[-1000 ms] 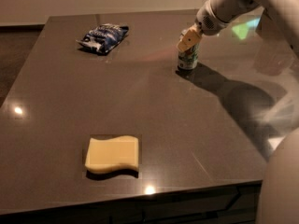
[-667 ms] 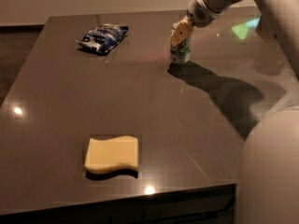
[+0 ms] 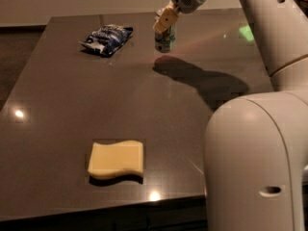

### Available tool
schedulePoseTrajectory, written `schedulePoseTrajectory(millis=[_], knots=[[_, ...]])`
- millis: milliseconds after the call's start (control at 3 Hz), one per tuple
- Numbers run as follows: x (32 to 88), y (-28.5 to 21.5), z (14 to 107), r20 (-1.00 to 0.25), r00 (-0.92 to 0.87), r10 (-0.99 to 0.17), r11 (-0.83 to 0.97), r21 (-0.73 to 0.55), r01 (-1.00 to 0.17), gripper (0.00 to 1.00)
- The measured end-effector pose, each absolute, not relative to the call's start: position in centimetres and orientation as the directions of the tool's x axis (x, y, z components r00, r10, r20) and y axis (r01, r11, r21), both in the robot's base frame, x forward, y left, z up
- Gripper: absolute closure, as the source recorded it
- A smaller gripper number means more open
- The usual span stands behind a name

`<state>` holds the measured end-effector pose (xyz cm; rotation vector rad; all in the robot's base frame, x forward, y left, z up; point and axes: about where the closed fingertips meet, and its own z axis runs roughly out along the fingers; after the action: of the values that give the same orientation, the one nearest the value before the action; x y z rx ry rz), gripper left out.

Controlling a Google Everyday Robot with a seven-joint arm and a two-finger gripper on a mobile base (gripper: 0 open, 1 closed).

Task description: Move 7up can near blue chip bag

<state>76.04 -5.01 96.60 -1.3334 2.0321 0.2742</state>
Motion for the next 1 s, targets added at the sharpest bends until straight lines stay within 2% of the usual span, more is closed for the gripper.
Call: schedulePoseTrajectory(millis=[667, 1000], knots=[[79.1, 0.3, 97.8, -0.669, -0.183, -0.720, 0.427, -0.221, -0.877, 1.00], [80.3, 4.9, 96.9, -0.654, -0.205, -0.728, 0.436, -0.211, -0.875, 1.00]])
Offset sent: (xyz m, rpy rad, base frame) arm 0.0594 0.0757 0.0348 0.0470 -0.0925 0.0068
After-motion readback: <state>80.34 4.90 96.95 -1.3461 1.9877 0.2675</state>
